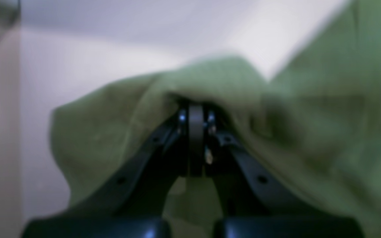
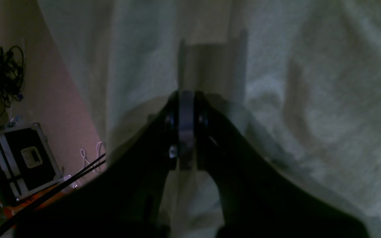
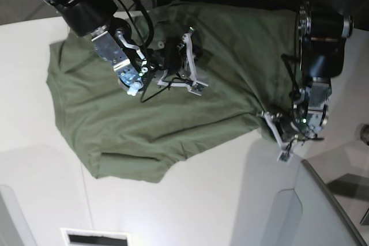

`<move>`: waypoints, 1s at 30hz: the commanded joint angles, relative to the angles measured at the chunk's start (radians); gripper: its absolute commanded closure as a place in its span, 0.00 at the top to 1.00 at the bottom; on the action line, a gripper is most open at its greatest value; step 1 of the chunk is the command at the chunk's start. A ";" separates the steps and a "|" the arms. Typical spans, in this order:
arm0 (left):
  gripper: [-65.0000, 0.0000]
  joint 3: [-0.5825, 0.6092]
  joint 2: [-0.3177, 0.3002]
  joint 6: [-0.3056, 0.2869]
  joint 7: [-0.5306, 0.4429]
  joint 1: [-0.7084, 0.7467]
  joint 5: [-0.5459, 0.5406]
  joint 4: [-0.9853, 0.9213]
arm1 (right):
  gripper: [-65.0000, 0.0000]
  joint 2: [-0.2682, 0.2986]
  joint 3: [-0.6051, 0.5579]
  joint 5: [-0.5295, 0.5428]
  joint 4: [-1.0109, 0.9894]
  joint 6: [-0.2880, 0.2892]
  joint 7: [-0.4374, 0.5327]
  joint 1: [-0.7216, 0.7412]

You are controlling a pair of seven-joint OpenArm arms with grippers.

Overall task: Layout the t-shirt on the table in an organized manner, then fold the t-shirt properly
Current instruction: 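Pull the shirt hem outward with the left gripper to flatten it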

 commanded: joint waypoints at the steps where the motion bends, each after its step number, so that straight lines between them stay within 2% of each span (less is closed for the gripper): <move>1: 0.00 -0.004 -0.013 0.009 -0.050 -0.061 0.022 -0.024 | 0.03 0.011 -0.004 -0.076 -0.008 -0.026 -0.068 -0.012; 5: 0.00 -0.006 0.022 0.067 -0.181 -0.186 0.108 -0.188 | 0.03 0.037 -0.002 -0.075 -0.007 -0.026 -0.068 -0.024; 9: 0.00 -0.007 0.054 0.075 -0.265 -0.295 0.134 -0.319 | 0.03 0.053 -0.001 -0.075 -0.007 -0.026 -0.068 -0.033; 13: 0.00 -0.010 0.093 0.075 -0.260 -0.333 0.134 -0.316 | 0.03 0.055 -0.001 -0.075 -0.007 -0.026 -0.068 -0.027; 15: 0.00 -0.007 0.096 0.075 -0.207 -0.318 0.134 -0.270 | 0.03 0.055 -0.001 -0.075 -0.007 -0.026 -0.068 -0.026; 19: 0.00 -0.017 0.085 0.072 -0.044 -0.147 0.133 -0.012 | 0.03 0.058 -0.001 -0.075 0.030 -0.026 -0.069 -0.026; 22: 0.00 -0.017 0.043 0.070 0.036 0.035 0.133 0.224 | 0.03 0.060 0.001 -0.075 0.081 -0.026 -0.078 -0.030; 26: 0.00 -0.020 0.000 0.070 0.094 0.230 0.110 0.442 | 0.03 0.060 0.001 -0.076 0.163 -0.027 -0.117 -0.029; 30: 0.00 -0.020 -0.056 0.070 0.126 0.359 -0.014 0.516 | 0.03 0.060 0.001 -0.078 0.231 -0.033 -0.111 -0.009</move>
